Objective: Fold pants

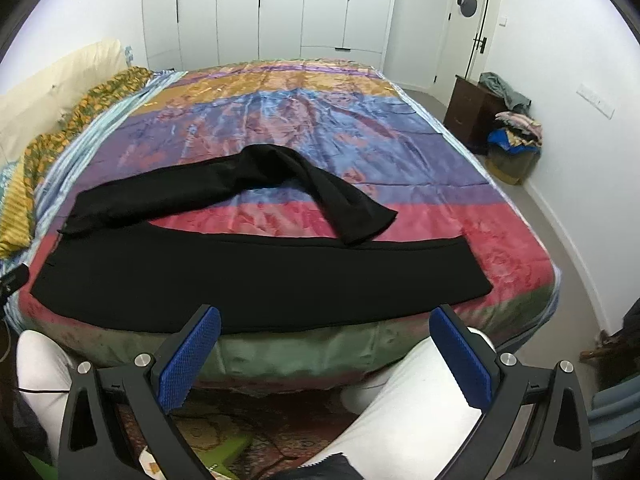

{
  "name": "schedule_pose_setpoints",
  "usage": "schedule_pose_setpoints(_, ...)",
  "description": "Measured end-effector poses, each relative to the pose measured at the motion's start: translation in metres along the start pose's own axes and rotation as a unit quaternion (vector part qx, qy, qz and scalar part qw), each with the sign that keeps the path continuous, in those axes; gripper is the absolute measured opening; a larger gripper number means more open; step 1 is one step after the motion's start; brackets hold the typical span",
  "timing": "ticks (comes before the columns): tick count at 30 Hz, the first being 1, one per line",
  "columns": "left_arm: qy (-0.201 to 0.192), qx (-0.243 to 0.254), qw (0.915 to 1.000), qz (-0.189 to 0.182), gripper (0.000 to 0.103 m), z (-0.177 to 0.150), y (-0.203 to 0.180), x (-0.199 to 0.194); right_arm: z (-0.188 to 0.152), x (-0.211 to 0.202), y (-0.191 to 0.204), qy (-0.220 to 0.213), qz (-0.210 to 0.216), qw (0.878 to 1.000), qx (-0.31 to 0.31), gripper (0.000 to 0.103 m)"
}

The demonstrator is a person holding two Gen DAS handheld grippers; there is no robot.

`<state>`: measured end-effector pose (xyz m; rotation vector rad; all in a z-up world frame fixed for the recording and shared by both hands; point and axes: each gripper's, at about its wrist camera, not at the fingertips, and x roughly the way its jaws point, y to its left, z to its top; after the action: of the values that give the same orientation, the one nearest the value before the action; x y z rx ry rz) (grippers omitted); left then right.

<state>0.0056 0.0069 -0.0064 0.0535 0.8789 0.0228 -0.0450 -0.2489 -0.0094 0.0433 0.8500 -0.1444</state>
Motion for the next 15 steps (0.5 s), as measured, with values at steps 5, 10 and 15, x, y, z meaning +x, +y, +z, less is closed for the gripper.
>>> schedule_pose_setpoints(5, 0.005, 0.004, 1.0, 0.005, 0.102, -0.0003, -0.0017, 0.0017, 0.0003, -0.0013, 0.0025, 0.0, -0.007, 1.0, -0.011, 0.103)
schedule_pose_setpoints(10, 0.01, 0.007, 0.9999, 0.007, 0.102, -0.0007, -0.0036, 0.0026, -0.0008, 0.0003, 0.0061, 0.003, -0.009, 1.0, -0.017, 0.103)
schedule_pose_setpoints(15, 0.013, 0.008, 0.9999, 0.006, 0.102, -0.0007, -0.0039, 0.0041, -0.0007, 0.0016, 0.007, 0.004, -0.01, 1.0, -0.019, 0.103)
